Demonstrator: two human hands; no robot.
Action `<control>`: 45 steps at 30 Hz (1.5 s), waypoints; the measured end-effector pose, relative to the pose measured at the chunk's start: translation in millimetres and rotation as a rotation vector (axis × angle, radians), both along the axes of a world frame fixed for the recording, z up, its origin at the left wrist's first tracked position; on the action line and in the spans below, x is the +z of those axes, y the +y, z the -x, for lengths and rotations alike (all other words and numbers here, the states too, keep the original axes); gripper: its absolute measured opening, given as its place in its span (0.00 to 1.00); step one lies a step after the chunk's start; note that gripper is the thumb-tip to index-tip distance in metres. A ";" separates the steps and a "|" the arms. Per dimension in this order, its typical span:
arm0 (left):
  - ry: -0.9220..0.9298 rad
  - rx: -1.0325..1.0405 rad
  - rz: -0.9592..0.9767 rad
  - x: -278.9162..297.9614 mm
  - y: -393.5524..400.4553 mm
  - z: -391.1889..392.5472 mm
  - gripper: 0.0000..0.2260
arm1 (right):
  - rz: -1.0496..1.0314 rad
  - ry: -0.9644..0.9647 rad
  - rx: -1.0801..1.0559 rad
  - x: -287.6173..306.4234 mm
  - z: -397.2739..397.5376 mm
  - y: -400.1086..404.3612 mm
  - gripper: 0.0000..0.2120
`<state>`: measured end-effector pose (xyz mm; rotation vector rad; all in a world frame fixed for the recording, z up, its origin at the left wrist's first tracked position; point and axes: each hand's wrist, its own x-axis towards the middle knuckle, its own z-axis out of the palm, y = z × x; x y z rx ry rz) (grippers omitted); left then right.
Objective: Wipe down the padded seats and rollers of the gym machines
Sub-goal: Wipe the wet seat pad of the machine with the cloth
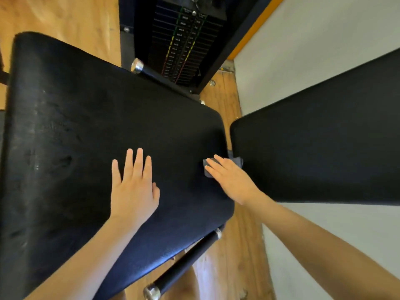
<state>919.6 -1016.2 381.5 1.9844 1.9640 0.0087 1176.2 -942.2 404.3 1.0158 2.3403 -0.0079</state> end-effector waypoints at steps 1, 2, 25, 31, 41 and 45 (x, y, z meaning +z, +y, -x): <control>0.014 0.012 -0.011 -2.2 1.5 -3.7 0.30 | -0.049 -0.043 0.041 7.6 -4.7 17.1 0.28; 0.032 0.016 -0.020 -4.2 2.4 -6.0 0.30 | -0.082 -0.096 0.044 11.7 -10.2 35.0 0.26; 0.122 0.030 -0.044 -6.3 -0.7 -8.3 0.29 | -0.081 -0.473 0.054 0.6 -13.5 107.2 0.21; 0.112 0.030 -0.036 -2.6 -0.7 -8.2 0.29 | -0.220 -0.481 -0.008 -5.1 -17.3 69.8 0.24; 0.060 0.025 -0.014 -1.9 -0.1 -5.8 0.29 | 0.057 -0.475 0.085 23.2 -50.8 -12.2 0.24; 0.064 0.034 -0.024 -2.9 -0.5 -6.9 0.29 | -0.029 -0.443 0.104 23.9 -38.3 52.8 0.21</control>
